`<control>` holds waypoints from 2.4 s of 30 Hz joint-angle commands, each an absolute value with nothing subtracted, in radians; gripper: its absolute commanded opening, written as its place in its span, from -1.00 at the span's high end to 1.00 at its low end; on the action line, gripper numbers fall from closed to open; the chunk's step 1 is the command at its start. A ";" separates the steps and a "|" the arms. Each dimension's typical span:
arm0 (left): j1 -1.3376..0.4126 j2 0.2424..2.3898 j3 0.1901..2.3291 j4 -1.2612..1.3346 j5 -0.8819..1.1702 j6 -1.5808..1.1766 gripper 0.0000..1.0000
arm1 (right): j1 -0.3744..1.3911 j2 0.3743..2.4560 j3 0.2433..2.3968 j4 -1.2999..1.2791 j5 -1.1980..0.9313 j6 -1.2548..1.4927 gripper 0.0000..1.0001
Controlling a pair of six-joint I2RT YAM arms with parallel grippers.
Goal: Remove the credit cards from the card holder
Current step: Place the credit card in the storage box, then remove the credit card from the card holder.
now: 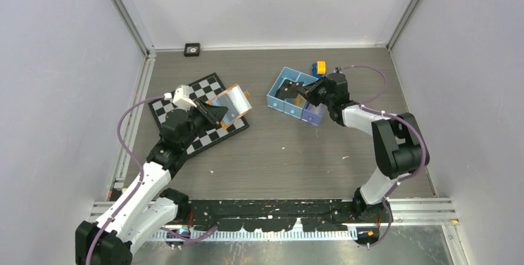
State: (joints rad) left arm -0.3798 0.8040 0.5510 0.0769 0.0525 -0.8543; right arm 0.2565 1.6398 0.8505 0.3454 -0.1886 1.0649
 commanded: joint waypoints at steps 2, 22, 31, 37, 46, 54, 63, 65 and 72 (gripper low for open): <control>-0.376 0.781 0.569 0.086 0.021 -0.831 1.00 | 0.267 1.759 0.960 0.464 -0.188 1.130 0.99; -0.376 0.789 0.569 0.090 0.046 -0.848 1.00 | 0.333 1.879 1.110 0.395 -0.089 1.085 0.99; -0.376 0.789 0.568 0.090 0.049 -0.852 1.00 | 0.351 1.908 1.142 0.392 -0.116 1.045 0.54; -0.376 0.787 0.566 0.091 0.053 -0.861 1.00 | 0.352 1.835 1.127 0.362 -0.151 0.976 0.33; -0.376 0.822 0.559 0.128 0.091 -0.888 1.00 | 0.355 1.629 1.032 0.291 -0.109 0.893 0.09; -0.376 0.870 0.559 0.176 0.156 -0.912 1.00 | 0.432 1.312 0.902 0.053 -0.043 0.764 0.06; -0.376 1.083 0.597 0.377 0.405 -0.935 1.00 | 0.445 1.030 0.603 0.251 -0.203 0.737 0.09; -0.377 1.145 0.627 0.406 0.484 -0.936 1.00 | 0.448 1.007 0.605 0.253 -0.228 0.714 0.06; -0.390 1.294 0.687 0.478 0.613 -0.951 1.00 | 0.499 0.976 0.588 0.294 -0.249 0.690 -0.45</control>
State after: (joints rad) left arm -0.3805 1.2709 0.6315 0.3439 0.5011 -0.9398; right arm 0.4698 1.0035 0.5888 0.1925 -0.2134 0.7269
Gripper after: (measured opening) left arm 0.146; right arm 0.664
